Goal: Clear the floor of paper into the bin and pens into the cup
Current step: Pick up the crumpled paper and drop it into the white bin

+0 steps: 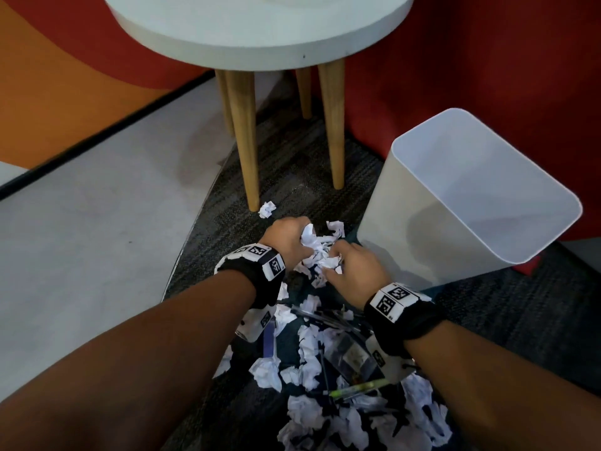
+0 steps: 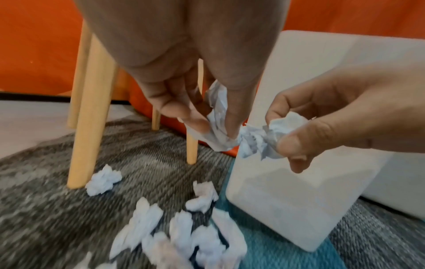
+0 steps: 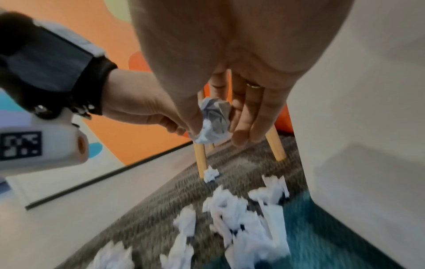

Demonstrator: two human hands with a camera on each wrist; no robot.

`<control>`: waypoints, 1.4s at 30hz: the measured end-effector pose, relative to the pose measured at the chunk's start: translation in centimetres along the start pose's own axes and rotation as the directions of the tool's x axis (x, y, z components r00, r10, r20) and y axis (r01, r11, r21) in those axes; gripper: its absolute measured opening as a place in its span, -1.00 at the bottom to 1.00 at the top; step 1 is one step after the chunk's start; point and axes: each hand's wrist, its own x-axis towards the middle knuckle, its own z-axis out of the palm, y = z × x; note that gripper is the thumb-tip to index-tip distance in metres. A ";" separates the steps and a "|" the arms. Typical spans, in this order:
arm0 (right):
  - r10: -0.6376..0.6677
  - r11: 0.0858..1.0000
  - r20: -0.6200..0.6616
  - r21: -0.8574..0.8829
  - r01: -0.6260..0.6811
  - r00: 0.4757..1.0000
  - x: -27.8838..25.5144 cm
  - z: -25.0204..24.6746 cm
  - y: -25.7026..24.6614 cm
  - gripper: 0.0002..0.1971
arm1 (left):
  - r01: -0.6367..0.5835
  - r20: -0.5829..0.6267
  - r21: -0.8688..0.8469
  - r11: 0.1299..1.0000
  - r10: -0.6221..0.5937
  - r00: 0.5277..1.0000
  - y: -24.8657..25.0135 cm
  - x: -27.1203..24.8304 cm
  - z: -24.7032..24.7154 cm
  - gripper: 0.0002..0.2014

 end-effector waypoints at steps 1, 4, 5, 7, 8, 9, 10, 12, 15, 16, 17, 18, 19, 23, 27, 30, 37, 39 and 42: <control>-0.016 1.000 -0.026 0.009 0.016 1.000 -0.1 -1.2 -0.4 -0.77 | -0.010 -0.019 0.006 1.000 0.010 1.000 0.7 -0.1 -1.1 -0.66; -0.058 0.998 -0.135 0.010 0.059 0.989 -1.0 -5.1 -1.3 -0.84 | -0.008 -0.083 0.000 1.000 0.008 0.996 2.8 -0.5 -4.5 -0.68; -0.072 0.997 -0.184 0.006 0.074 0.980 -1.4 -6.5 -1.7 -0.86 | -0.008 -0.111 -0.012 1.000 0.007 0.994 3.5 -0.6 -5.6 -0.67; -0.084 0.995 -0.271 0.026 0.094 0.959 -2.2 -9.2 -2.3 -0.86 | -0.025 -0.164 -0.038 0.999 0.019 0.986 4.7 -0.6 -7.7 -0.64; -0.083 0.994 -0.308 0.048 0.102 0.948 -2.5 -10.5 -2.6 -0.85 | -0.040 -0.187 -0.047 0.998 0.030 0.982 5.5 -0.6 -8.7 -0.63; -0.080 0.990 -0.339 0.080 0.113 0.937 -2.9 -11.8 -2.9 -0.85 | -0.055 -0.207 -0.053 0.997 0.043 0.977 6.2 -0.6 -9.5 -0.62; -0.076 0.985 -0.372 0.119 0.128 0.925 -3.1 -12.9 -3.0 -0.85 | -0.070 -0.225 -0.056 0.996 0.055 0.973 7.0 -0.6 -10.2 -0.61; -0.049 0.972 -0.448 0.182 0.145 0.893 -3.6 -14.7 -2.9 -0.86 | -0.104 -0.270 -0.068 0.992 0.082 0.959 8.6 -0.7 -11.2 -0.63; 0.007 0.966 -0.520 0.223 0.127 0.854 -4.2 -16.6 -1.9 -0.86 | -0.163 -0.333 -0.120 0.979 0.115 0.936 10.5 -1.0 -11.6 -0.69; 0.016 0.971 -0.530 0.212 0.113 0.848 -4.3 -17.0 -1.5 -0.85 | -0.181 -0.351 -0.131 0.975 0.125 0.928 11.0 -1.1 -11.6 -0.73; 0.028 0.976 -0.535 0.195 0.091 0.844 -4.3 -17.5 -1.0 -0.84 | -0.201 -0.368 -0.132 0.971 0.140 0.919 11.4 -1.3 -11.6 -0.77; 0.046 0.981 -0.540 0.183 0.064 0.840 -4.3 -17.9 -0.3 -0.80 | -0.221 -0.383 -0.128 0.967 0.158 0.910 12.0 -1.3 -11.5 -0.81; 0.065 0.983 -0.546 0.181 0.042 0.836 -4.2 -18.4 0.4 -0.77 | -0.247 -0.402 -0.124 0.961 0.179 0.898 12.5 -1.4 -11.6 -0.82; 0.140 0.988 -0.540 0.125 -0.086 0.830 -4.1 -19.4 3.0 -0.69 | -0.360 -0.442 -0.101 0.927 0.283 0.851 14.6 -1.1 -11.7 -0.82; 0.248 0.966 -0.466 0.051 -0.255 0.849 -4.2 -19.3 4.8 -0.60 | -0.413 -0.439 -0.099 0.906 0.333 0.835 16.2 -0.3 -11.1 -0.83; 0.291 0.952 -0.395 0.025 -0.306 0.872 -4.3 -18.8 5.5 -0.63 | -0.410 -0.448 -0.096 0.907 0.329 0.831 17.3 0.0 -10.5 -0.81; 0.342 0.933 -0.342 0.011 -0.360 0.875 -4.7 -18.7 5.5 -0.57 | -0.390 -0.365 -0.052 0.919 0.346 0.864 18.5 0.3 -9.3 -0.77; 0.326 0.941 -0.385 0.043 -0.336 0.863 -5.1 -19.1 5.4 -0.62 | -0.380 -0.341 -0.033 0.924 0.347 0.874 18.9 0.5 -9.0 -0.77; 0.324 0.945 -0.422 0.100 -0.312 0.847 -5.3 -19.4 5.3 -0.69 | -0.380 -0.293 -0.017 0.925 0.359 0.886 19.6 0.9 -8.8 -0.71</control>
